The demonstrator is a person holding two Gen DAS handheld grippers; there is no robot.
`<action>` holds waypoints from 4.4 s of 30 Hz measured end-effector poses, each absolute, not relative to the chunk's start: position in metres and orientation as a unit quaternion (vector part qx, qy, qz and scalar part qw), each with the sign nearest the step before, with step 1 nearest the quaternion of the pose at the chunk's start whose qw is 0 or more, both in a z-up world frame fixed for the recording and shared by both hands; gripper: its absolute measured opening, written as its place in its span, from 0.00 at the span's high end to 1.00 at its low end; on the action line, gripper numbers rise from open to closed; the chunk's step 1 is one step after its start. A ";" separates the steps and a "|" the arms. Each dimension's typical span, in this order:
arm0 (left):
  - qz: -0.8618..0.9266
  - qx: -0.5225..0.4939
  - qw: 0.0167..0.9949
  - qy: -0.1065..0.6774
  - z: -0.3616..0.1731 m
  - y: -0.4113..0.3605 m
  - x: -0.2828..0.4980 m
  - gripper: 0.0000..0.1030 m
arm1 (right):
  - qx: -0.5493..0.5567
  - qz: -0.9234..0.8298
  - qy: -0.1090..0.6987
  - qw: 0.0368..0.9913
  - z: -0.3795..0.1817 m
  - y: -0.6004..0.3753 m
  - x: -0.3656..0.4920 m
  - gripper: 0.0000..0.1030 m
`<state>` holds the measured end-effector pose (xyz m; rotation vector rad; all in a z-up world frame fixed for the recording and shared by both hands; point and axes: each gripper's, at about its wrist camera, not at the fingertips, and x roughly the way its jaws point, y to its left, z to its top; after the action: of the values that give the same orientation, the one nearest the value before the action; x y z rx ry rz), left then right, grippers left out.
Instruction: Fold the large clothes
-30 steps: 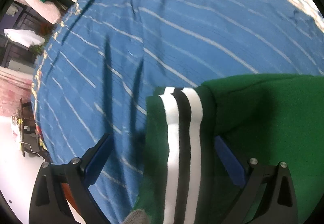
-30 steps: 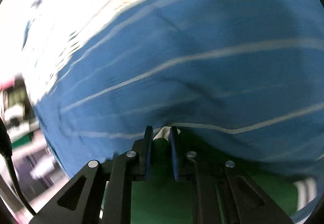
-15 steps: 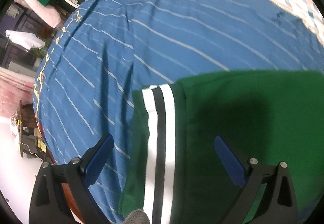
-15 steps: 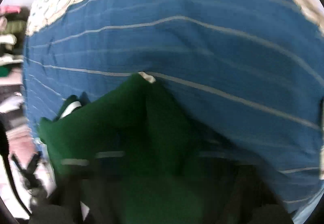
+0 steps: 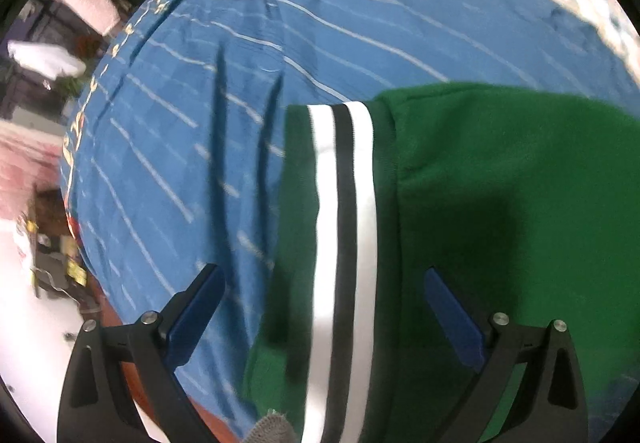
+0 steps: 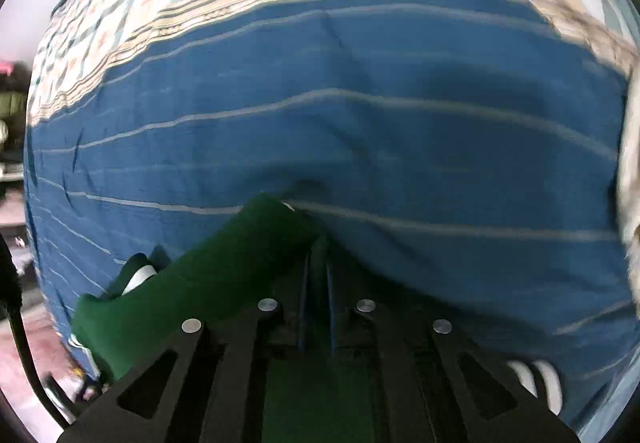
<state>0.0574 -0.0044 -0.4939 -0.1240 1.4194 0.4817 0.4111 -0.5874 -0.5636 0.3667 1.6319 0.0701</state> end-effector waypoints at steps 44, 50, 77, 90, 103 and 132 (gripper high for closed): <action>0.287 -0.435 0.739 0.426 -0.536 0.070 -0.006 0.66 | 0.213 0.197 0.706 0.646 -0.518 -0.475 0.256 0.67; 0.239 -0.537 0.726 0.358 -0.574 0.073 -0.020 0.29 | 0.102 0.195 0.738 0.638 -0.563 -0.387 0.295 0.67; 0.213 -0.277 0.857 0.378 -0.422 0.078 0.067 0.79 | 0.107 0.207 0.743 0.628 -0.494 -0.417 0.242 0.64; 0.012 0.009 0.940 0.342 -0.296 -0.094 0.090 0.80 | 0.304 0.021 0.724 0.618 -0.508 -0.686 0.145 0.60; -0.240 0.091 0.822 0.509 -0.467 -0.371 0.057 0.81 | 0.369 0.050 0.723 0.581 -0.558 -0.759 0.099 0.53; 0.262 0.009 0.755 0.601 -0.494 -0.070 0.008 0.03 | 0.358 0.242 0.619 0.656 -0.433 -0.713 0.170 0.34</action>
<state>0.0079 -0.0701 -0.4941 0.0196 1.3117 0.5717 0.1702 -0.7130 -0.4325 0.8116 1.4026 0.5484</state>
